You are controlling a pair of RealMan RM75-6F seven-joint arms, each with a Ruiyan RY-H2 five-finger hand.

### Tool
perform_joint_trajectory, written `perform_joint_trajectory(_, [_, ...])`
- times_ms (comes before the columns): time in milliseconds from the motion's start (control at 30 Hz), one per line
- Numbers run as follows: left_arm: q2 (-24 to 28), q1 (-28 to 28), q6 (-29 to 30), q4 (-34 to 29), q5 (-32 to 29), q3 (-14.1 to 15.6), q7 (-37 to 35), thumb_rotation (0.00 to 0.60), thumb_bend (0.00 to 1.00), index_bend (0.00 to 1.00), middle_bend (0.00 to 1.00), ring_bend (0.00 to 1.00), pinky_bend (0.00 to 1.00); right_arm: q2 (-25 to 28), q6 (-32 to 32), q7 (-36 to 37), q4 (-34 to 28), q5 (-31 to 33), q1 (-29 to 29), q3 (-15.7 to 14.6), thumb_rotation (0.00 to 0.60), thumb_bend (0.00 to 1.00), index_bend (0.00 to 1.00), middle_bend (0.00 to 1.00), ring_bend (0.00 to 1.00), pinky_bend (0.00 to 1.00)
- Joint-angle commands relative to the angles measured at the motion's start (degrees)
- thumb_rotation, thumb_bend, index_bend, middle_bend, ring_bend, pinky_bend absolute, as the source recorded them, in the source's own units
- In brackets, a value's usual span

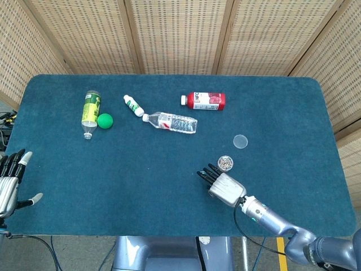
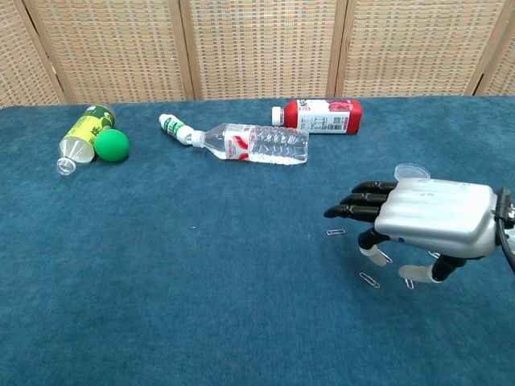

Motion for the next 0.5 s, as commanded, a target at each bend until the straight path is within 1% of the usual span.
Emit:
perform_joint_trajectory(33, [-0.1,0.0,0.0,0.1,0.0,0.1,0.1,0.6,0.0,0.0,0.0,0.0,0.0,-0.2,0.3,0.3,1.2,-0.5,-0.5,-0.7,0.6,0.34,0.47,0.0,0.0,0.0])
perform_joint_trajectory(200, [-0.3,0.1,0.2,0.1,0.2,0.1,0.4,0.6,0.0,0.0,0.0,0.0,0.0,-0.4,0.2,0.9,2.5,-0.9,-1.1,-1.3,0.6,0.34,0.47,0.0,0.0,0.0])
perform_joint_trajectory(500, [-0.5,0.0,0.0,0.4,-0.1,0.0,0.6,0.6,0.0,0.0,0.0,0.0,0.0,-1.5,0.9,1.5,4.5,-2.0,-1.6,-1.1,0.6,0.34,0.47,0.0,0.0,0.0])
